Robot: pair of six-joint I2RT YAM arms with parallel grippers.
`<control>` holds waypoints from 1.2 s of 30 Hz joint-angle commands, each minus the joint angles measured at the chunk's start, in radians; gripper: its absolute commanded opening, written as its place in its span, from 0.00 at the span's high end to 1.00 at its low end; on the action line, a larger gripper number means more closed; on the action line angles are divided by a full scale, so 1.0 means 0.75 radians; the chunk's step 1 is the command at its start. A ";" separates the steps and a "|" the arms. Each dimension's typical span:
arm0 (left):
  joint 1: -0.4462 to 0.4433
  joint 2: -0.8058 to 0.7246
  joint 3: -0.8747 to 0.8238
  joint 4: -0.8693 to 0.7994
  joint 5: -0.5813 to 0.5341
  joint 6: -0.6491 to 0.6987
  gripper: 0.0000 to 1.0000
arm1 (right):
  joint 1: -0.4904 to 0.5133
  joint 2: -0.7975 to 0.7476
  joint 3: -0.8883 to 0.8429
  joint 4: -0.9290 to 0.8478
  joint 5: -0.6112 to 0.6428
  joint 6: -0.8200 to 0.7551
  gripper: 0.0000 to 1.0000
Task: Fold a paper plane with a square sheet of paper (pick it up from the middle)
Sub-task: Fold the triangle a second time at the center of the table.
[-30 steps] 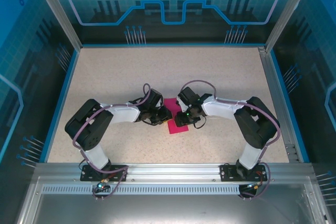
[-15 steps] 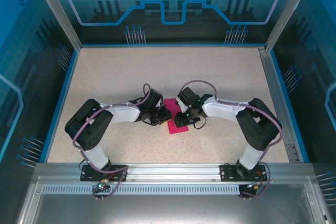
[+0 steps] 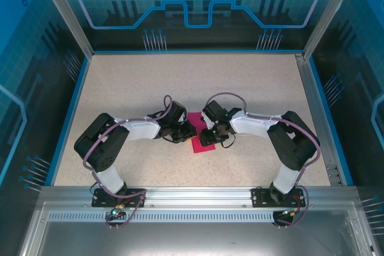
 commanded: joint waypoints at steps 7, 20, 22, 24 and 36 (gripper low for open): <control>-0.008 0.008 0.050 -0.057 -0.013 0.021 0.82 | 0.020 0.022 -0.003 0.011 -0.004 -0.001 0.56; -0.009 0.069 0.119 -0.096 -0.003 0.069 0.82 | 0.018 -0.030 -0.030 0.019 0.040 0.021 0.55; -0.008 0.077 0.134 -0.107 -0.001 0.082 0.83 | 0.015 -0.036 -0.030 0.017 0.044 0.027 0.55; -0.008 0.090 0.161 -0.128 0.005 0.099 0.83 | 0.012 -0.048 -0.034 0.021 0.057 0.037 0.54; -0.007 0.106 0.231 -0.199 -0.001 0.153 0.83 | -0.061 -0.403 -0.222 0.239 0.121 0.050 0.50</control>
